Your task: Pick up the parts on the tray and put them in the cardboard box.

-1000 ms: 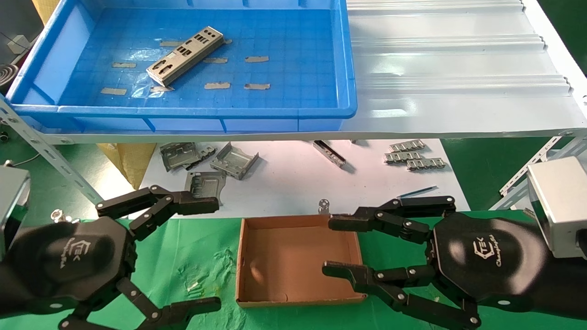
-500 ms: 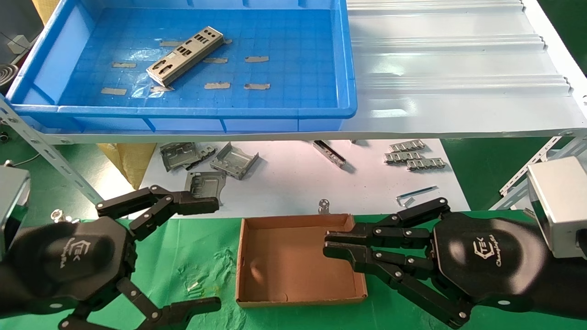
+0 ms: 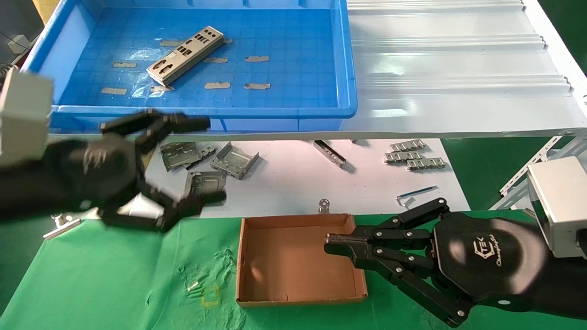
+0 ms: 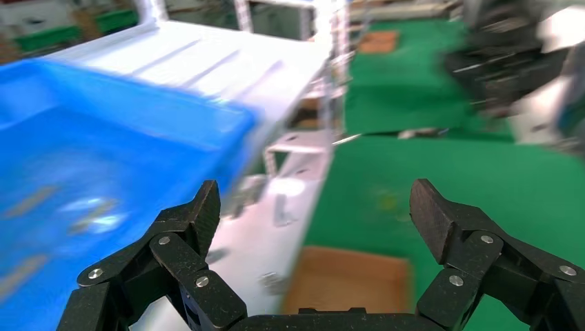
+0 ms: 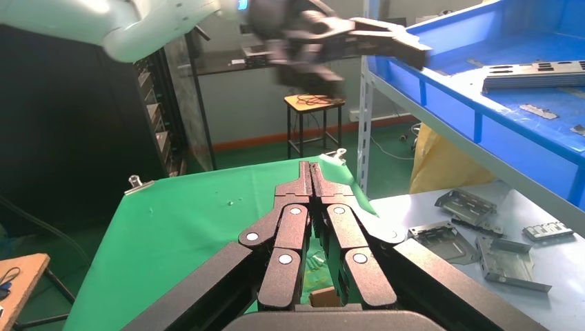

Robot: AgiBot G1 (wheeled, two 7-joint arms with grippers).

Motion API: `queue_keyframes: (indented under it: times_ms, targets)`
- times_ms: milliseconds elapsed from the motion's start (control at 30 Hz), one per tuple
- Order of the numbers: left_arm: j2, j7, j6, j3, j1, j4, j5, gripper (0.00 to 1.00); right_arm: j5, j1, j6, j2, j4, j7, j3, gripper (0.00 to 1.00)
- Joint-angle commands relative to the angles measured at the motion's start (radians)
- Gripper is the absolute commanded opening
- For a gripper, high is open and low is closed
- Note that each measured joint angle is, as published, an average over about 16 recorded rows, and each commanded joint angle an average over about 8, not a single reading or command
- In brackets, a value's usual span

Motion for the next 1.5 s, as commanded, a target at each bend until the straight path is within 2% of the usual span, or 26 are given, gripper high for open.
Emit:
queue_keyframes:
  times_ms: [33,200,367,633,800,1167,1500]
  targets:
    - [0.030,0.003,-0.009,0.021,-0.068,0.049,0.052,1.00,0.000,0.000,0.000,0.000,0.000,0.000,0.000,0.00]
    - [0.123,0.071,-0.025,0.067,-0.232,0.251,0.161,1.00,0.000,0.000,0.000,0.000,0.000,0.000,0.000,0.00]
    - [0.208,0.139,-0.054,0.104,-0.352,0.454,0.243,1.00,0.000,0.000,0.000,0.000,0.000,0.000,0.000,0.00]
    - [0.294,0.216,-0.058,0.128,-0.485,0.682,0.292,1.00,0.000,0.000,0.000,0.000,0.000,0.000,0.000,0.00]
    - [0.310,0.230,-0.054,0.130,-0.518,0.733,0.298,1.00,0.000,0.000,0.000,0.000,0.000,0.000,0.000,0.00]
    - [0.300,0.220,-0.054,0.128,-0.496,0.700,0.291,1.00,0.000,0.000,0.000,0.000,0.000,0.000,0.000,0.00]
    - [0.340,0.221,-0.164,0.152,-0.552,0.763,0.348,1.00,0.000,0.000,0.000,0.000,-0.001,0.000,0.000,0.00]
